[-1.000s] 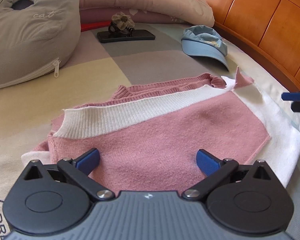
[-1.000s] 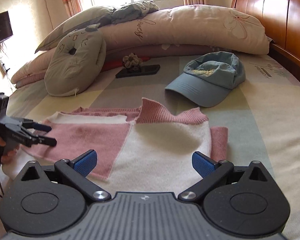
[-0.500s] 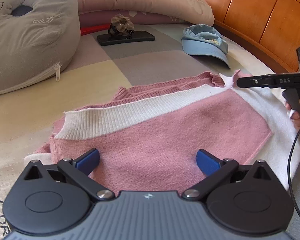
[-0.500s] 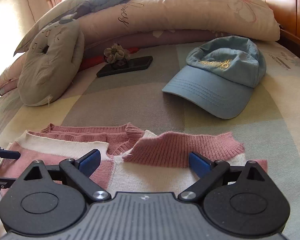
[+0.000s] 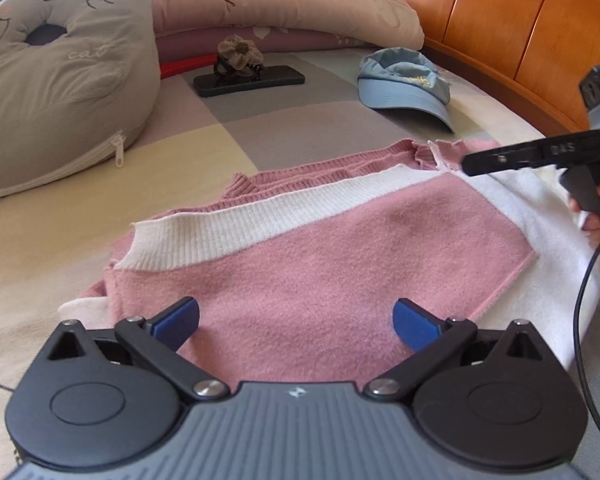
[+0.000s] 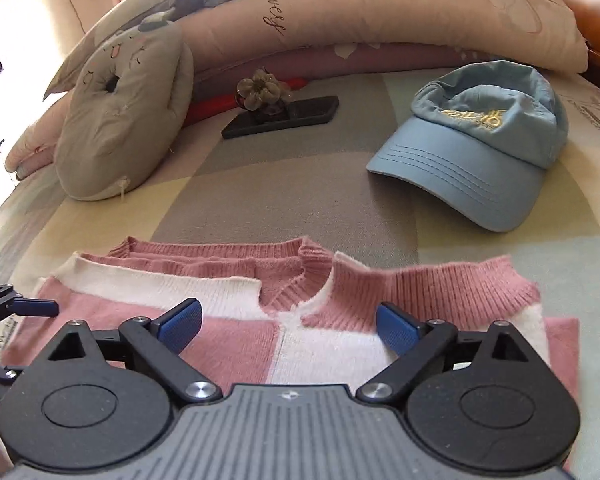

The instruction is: Fold clothes

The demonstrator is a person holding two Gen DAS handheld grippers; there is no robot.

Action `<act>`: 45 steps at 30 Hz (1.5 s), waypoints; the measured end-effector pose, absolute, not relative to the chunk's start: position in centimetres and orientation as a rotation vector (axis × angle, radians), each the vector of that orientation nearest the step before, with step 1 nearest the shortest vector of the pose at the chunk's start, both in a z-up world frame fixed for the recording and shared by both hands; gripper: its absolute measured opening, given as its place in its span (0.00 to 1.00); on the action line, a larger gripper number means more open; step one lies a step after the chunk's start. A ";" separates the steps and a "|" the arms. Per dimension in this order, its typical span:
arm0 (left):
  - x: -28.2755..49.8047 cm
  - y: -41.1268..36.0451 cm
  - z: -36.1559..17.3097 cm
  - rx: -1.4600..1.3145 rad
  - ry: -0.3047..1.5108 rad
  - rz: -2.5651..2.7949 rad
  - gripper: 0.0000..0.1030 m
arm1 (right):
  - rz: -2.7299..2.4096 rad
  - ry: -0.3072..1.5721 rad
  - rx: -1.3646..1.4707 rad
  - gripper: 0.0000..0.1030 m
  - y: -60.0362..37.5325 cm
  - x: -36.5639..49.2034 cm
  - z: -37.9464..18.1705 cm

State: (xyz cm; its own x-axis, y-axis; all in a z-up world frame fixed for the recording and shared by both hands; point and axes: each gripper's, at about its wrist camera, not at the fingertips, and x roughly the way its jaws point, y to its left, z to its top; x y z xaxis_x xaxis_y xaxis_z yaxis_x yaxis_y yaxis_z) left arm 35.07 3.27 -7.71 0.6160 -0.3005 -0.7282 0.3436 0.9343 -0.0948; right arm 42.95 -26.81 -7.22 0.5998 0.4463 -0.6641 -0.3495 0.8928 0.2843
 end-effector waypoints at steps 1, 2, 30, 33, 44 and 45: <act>34.0 3.5 -7.3 0.059 0.809 -0.384 0.99 | 0.475 0.788 0.134 0.94 -27.7 41.3 -6.4; 32.9 3.6 -7.0 0.068 0.796 -0.403 0.99 | 0.487 0.777 0.132 0.94 -28.6 39.5 -5.8; 27.2 1.7 -9.3 0.096 0.915 -0.339 0.99 | 0.215 0.815 0.181 0.54 -35.0 27.6 -8.3; 25.6 3.2 -8.8 0.083 0.909 -0.329 0.99 | 0.217 0.830 0.142 0.54 -35.5 26.0 -8.7; 25.8 3.1 -7.6 0.001 0.956 -0.279 0.99 | 0.345 0.746 -0.092 0.65 -28.8 26.1 -5.6; 25.5 3.5 -8.2 -0.018 0.985 -0.261 0.99 | 0.350 0.779 -0.114 0.66 -28.1 26.5 -6.4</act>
State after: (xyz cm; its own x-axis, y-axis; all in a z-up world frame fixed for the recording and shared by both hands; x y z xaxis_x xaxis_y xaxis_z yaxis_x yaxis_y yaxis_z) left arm 25.53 3.45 -8.21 0.5238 -0.2262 -0.8212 0.2104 0.9686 -0.1326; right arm 26.48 -28.12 -6.38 0.6571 0.2665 -0.7052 -0.3499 0.9364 0.0278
